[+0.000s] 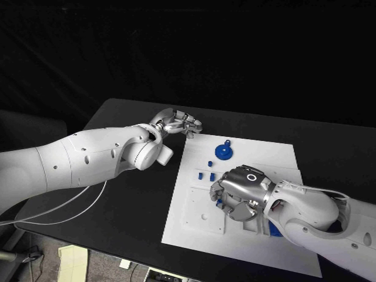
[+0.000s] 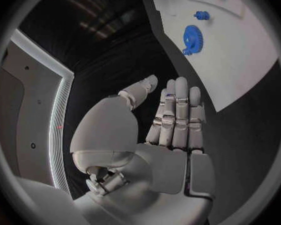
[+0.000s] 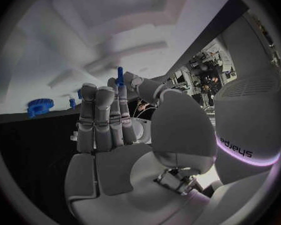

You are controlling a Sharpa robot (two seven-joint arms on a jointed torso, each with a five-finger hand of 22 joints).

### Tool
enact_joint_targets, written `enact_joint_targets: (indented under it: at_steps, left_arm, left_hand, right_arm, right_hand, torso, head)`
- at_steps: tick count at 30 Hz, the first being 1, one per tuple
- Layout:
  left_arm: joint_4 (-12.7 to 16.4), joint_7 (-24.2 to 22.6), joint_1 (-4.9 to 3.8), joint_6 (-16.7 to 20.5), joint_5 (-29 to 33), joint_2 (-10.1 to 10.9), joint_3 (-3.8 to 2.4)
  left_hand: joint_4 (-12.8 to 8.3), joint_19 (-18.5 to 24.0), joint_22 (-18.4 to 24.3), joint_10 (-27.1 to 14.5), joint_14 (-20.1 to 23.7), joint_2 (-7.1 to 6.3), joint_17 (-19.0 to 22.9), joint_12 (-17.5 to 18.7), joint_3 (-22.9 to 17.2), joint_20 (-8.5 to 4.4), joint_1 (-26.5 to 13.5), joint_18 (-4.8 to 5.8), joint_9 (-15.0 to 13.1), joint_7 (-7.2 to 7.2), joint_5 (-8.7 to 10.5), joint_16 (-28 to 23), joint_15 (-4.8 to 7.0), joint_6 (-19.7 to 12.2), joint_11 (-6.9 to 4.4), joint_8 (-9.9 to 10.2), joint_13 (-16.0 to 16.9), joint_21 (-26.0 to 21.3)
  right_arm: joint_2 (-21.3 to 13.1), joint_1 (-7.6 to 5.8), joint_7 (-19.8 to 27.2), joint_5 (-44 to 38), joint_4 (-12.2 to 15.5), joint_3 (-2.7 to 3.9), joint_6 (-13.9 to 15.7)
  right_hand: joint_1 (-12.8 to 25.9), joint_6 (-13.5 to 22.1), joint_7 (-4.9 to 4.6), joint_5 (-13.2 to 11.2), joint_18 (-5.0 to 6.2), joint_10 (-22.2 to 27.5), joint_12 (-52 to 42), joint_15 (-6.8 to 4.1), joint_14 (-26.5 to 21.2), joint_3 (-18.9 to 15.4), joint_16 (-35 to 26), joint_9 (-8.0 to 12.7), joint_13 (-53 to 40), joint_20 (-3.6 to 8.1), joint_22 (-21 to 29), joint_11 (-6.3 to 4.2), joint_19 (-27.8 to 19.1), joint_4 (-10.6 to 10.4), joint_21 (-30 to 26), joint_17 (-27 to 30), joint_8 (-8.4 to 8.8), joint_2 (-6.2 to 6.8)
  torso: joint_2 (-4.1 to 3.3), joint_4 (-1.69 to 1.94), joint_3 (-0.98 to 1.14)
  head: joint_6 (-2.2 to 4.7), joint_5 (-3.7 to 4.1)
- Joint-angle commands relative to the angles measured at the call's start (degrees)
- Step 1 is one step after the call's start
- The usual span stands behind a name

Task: Assemble the parts on the task board

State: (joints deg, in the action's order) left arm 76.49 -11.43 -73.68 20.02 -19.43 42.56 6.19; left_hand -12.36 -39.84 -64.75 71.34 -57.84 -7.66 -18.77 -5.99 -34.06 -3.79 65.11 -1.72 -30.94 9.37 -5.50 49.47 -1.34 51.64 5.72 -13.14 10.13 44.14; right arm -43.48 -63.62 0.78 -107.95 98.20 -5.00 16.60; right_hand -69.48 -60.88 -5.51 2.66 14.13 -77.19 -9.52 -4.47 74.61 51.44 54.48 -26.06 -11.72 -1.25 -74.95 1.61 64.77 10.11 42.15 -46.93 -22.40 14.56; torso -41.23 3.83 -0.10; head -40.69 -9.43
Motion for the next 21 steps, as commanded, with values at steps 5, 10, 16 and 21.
enact_joint_targets:
  at_steps: [5, 10, 16, 21]
  left_arm:
    - [0.1, -0.1, -0.05, -0.6, -0.1, -0.1, -0.04]
    - [0.1, 0.0, -0.05, -0.7, -0.1, -0.1, -0.04]
    - [0.1, 0.0, -0.05, -0.6, -0.1, -0.1, -0.04]
    - [0.1, 0.1, -0.05, -0.7, -0.2, -0.1, -0.04]
  left_hand:
    - [-0.4, 0.3, -0.1, -0.3, -0.3, 0.8, -0.1, 0.1, 0.0, -0.6, 0.0, 0.82, 0.1, -0.07, -0.04, -0.4, 0.1, -0.5, 0.01, -0.3, 0.1, -0.4]
    - [-0.4, 0.3, -0.1, -0.3, -0.3, 0.83, -0.1, 0.2, 0.0, -0.6, 0.1, 0.83, 0.1, -0.07, -0.04, -0.5, 0.1, -0.5, 0.01, -0.3, 0.1, -0.4]
    - [-0.4, 0.3, -0.1, -0.3, -0.3, 0.86, -0.2, 0.2, 0.0, -0.6, 0.1, 0.83, 0.1, -0.07, -0.04, -0.5, 0.1, -0.5, 0.02, -0.3, 0.1, -0.4]
    - [-0.4, 0.3, -0.1, -0.3, -0.3, 0.88, -0.2, 0.2, -0.1, -0.6, 0.1, 0.83, 0.1, -0.07, -0.05, -0.5, 0.1, -0.5, 0.02, -0.3, 0.1, -0.4]
  right_arm:
    - [-0.1, 0.12, -0.3, -1.6, 0.2, -0.04, 0.0]
    - [0.0, 0.12, -0.6, -1.8, 0.2, -0.04, 0.2]
    - [0.0, 0.12, -1.0, -2.3, 0.3, -0.03, 0.7]
    - [-0.1, 0.12, -1.1, -2.4, 0.5, -0.03, 0.8]
  right_hand:
    - [-0.2, 0.2, -0.07, 0.2, 0.87, -0.4, -0.4, -0.37, 0.1, -0.3, 0.1, -0.1, -4.6, 0.27, -1.3, -0.13, 0.0, 0.1, 0.3, 0.1, -0.06, -0.75]
    - [-0.2, 0.2, -0.06, 0.2, 0.87, -0.5, -0.4, -0.37, 0.1, -0.2, 0.1, -0.1, -4.6, 0.27, -1.3, -0.14, 0.0, 0.1, 0.3, 0.1, -0.07, -0.74]
    - [-0.2, 0.1, -0.06, 0.2, 0.87, -0.5, -0.3, -0.38, 0.2, -0.2, 0.1, -0.1, -4.7, 0.27, -1.3, -0.15, 0.0, 0.1, 0.4, 0.1, -0.07, -0.71]
    - [-0.2, 0.1, -0.05, 0.2, 0.87, -0.5, -0.3, -0.39, 0.2, -0.2, 0.1, -0.1, -4.7, 0.28, -1.3, -0.16, 0.0, 0.1, 0.4, 0.1, -0.07, -0.68]
  torso:
    - [-0.01, 0.01, -0.02]
    - [-0.01, 0.0, -0.01]
    - [0.0, 0.01, -0.01]
    - [-0.01, 0.02, -0.02]
  head:
    - [-0.05, -0.05]
    - [-0.08, -0.09]
    - [-0.12, -0.09]
    - [-0.12, -0.1]
